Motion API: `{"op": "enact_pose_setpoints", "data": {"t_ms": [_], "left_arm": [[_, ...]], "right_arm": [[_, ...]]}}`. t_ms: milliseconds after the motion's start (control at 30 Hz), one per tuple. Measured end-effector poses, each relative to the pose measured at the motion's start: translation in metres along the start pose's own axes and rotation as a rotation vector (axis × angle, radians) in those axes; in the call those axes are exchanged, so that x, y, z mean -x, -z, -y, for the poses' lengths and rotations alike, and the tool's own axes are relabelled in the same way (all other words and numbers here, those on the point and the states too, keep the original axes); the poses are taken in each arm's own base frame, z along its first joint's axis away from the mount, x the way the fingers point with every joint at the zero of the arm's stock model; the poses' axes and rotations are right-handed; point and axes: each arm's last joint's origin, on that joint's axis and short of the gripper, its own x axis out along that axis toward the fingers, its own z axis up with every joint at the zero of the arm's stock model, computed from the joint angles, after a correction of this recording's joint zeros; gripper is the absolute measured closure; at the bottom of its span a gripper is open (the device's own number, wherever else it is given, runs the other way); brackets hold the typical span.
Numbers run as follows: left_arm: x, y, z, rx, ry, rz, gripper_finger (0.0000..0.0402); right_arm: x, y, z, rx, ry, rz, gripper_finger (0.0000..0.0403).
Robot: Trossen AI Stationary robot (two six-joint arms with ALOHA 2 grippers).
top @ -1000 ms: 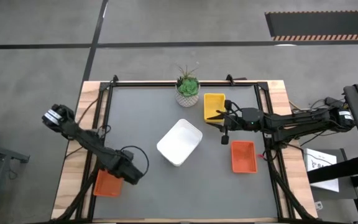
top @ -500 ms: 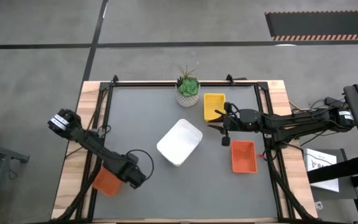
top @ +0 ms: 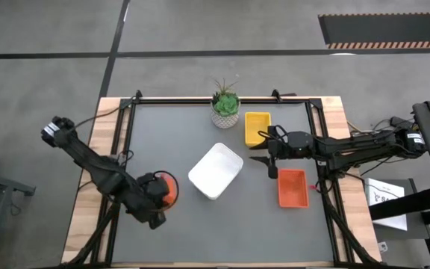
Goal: Stack baskets by color
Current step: Stack the left orange bin on the right orange bin
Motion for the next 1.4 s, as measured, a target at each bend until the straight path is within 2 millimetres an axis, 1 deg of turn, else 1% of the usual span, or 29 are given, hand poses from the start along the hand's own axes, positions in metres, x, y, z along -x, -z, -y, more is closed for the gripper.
{"op": "enact_pose_setpoints", "data": {"t_ms": [133, 233, 333, 400, 467, 533, 667, 800, 1000, 1167, 1267, 1400], "left_arm": [[0.016, -0.013, 0.011, -0.292, 0.166, 0.2, 0.0401], [0.022, -0.02, 0.018, -0.458, 0.242, 0.309, 0.0401], [0.024, -0.021, 0.019, -0.535, 0.263, 0.309, 0.0402], [0.023, -0.021, 0.02, -0.569, 0.263, 0.305, 0.0402], [0.02, -0.019, 0.019, -0.592, 0.257, 0.294, 0.0402], [0.016, -0.016, 0.017, -0.602, 0.255, 0.268, 0.0402], [0.012, -0.012, 0.014, -0.614, 0.251, 0.236, 0.0402], [0.008, -0.01, 0.012, -0.623, 0.238, 0.219, 0.0401], [-0.002, -0.003, 0.005, -0.644, 0.207, 0.185, 0.0401], [-0.004, -0.001, 0.004, -0.65, 0.206, 0.172, 0.0401], [-0.002, -0.001, 0.003, -0.696, 0.204, 0.168, 0.0401], [0.0, -0.001, 0.002, -0.747, 0.211, 0.177, 0.0401]], "right_arm": [[0.0, -0.005, -0.001, -0.013, -0.034, 0.018, 0.023], [0.001, -0.018, -0.002, -0.013, -0.092, 0.058, 0.0218], [0.003, -0.04, -0.003, -0.011, -0.2, 0.132, 0.0211], [0.004, -0.057, -0.001, -0.049, -0.209, 0.164, 0.0211], [0.002, -0.071, 0.001, -0.057, -0.211, 0.149, 0.0211], [-0.005, -0.081, 0.002, -0.032, -0.217, 0.094, 0.0211], [-0.031, -0.104, 0.004, 0.017, -0.259, 0.021, 0.0211], [-0.063, -0.122, 0.005, 0.052, -0.328, -0.033, 0.0209], [-0.111, -0.149, 0.005, 0.101, -0.441, -0.02, 0.0207], [-0.148, -0.161, 0.005, 0.109, -0.544, 0.008, 0.0206], [-0.167, -0.167, 0.005, 0.112, -0.573, 0.03, 0.0206], [-0.194, -0.165, 0.003, 0.081, -0.633, 0.025, 0.0206]]}}
